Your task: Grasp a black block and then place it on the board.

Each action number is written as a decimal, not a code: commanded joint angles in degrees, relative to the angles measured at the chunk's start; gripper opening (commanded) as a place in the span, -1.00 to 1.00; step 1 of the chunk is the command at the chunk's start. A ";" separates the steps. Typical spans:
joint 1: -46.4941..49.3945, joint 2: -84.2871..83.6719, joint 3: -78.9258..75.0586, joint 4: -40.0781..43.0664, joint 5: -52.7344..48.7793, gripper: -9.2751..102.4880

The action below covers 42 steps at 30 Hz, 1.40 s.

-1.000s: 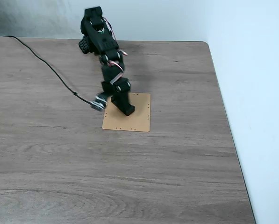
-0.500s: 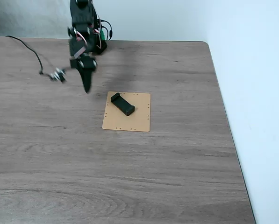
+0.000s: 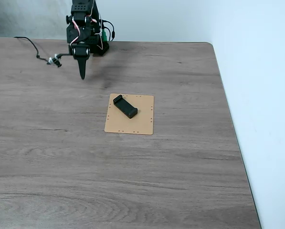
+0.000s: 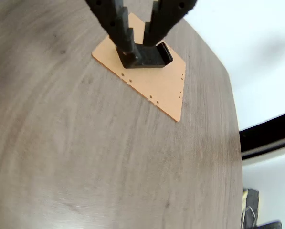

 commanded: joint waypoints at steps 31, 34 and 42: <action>0.62 53.96 41.13 10.11 10.37 -0.83; 0.97 53.96 41.13 10.11 10.72 -0.83; 0.88 54.05 41.13 10.11 10.46 -0.83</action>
